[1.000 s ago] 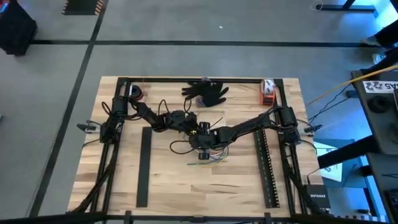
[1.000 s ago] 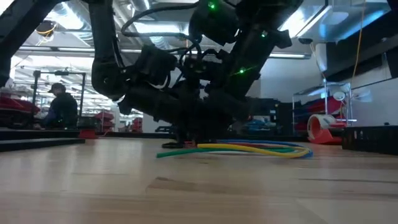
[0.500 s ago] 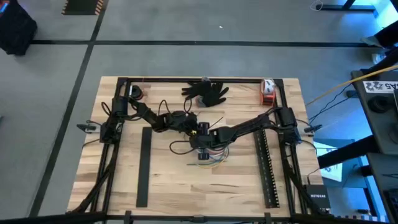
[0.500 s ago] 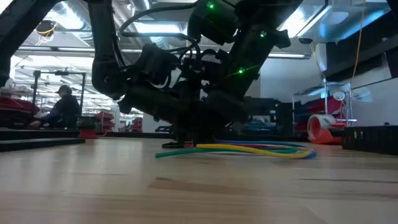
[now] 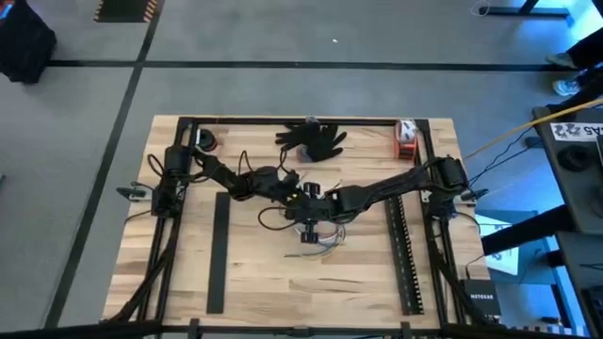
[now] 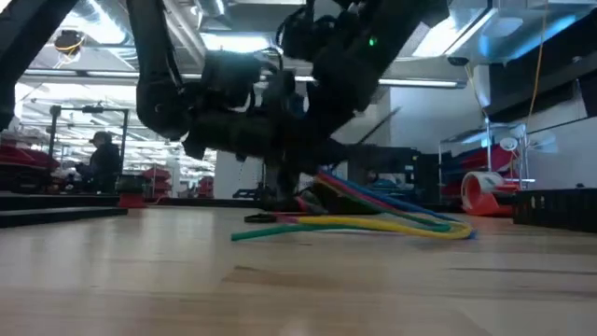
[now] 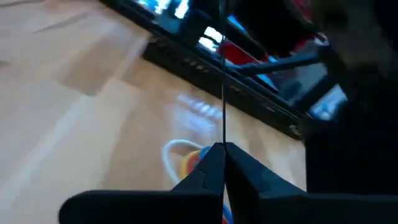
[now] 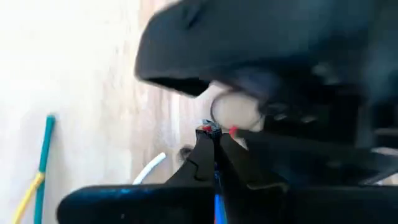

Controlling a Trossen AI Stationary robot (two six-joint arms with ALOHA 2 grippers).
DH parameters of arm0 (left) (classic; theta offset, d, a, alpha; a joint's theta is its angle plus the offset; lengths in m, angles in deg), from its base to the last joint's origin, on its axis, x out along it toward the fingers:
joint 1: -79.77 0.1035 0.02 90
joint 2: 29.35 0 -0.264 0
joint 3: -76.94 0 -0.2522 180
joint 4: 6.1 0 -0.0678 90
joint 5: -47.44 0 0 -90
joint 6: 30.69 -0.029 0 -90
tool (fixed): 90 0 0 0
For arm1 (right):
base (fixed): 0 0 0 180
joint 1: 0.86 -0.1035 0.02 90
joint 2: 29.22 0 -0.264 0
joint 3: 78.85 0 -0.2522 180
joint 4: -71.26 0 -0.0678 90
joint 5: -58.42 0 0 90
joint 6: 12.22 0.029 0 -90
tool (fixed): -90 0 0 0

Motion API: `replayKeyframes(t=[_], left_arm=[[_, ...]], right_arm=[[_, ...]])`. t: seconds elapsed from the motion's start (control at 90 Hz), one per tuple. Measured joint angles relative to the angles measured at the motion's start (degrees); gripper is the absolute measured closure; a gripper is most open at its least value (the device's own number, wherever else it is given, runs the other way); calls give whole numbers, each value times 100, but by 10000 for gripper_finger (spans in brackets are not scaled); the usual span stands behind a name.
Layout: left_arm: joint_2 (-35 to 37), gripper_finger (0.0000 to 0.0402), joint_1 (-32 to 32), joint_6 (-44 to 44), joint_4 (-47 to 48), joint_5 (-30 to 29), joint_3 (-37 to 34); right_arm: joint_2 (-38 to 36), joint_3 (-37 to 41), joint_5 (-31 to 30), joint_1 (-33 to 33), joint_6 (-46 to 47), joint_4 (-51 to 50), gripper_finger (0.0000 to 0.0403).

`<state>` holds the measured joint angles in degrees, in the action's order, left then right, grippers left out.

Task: Ziptie cables
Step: Wrap the cable wires with the left black ziptie

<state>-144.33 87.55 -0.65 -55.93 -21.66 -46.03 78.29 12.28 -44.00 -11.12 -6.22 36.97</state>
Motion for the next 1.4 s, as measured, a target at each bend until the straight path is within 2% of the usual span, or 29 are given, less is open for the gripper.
replayKeyframes(t=[0.167,0.3,0.4,0.578,0.733,0.867,0.989,1.1,1.211,1.4], left_arm=[[230,401,7,-32,-132,397,9],[231,401,35,-125,-63,369,9],[251,401,91,-387,348,248,24],[227,401,171,-602,552,165,17],[227,401,131,-520,631,764,20],[231,401,106,-670,982,756,17],[228,401,115,-774,1094,782,18],[227,401,117,-772,1061,810,22],[227,401,115,-750,1088,814,22],[227,401,103,-636,1081,821,22]], right_arm=[[-240,-113,-264,-201,110,97,401],[-249,-323,-547,-266,14,-49,401],[-242,-432,-687,-298,-144,-193,401],[-252,-498,-842,-410,17,-241,401],[-252,-577,-963,-492,6,-239,401],[-250,-852,-1248,-547,-244,-575,402],[-264,-1265,-1829,-645,-637,-879,402],[-265,-1396,-1907,-659,-669,-1084,403],[-260,-1315,-1884,-660,-427,-1163,403],[-256,-1305,-1654,-660,692,-1557,402]])
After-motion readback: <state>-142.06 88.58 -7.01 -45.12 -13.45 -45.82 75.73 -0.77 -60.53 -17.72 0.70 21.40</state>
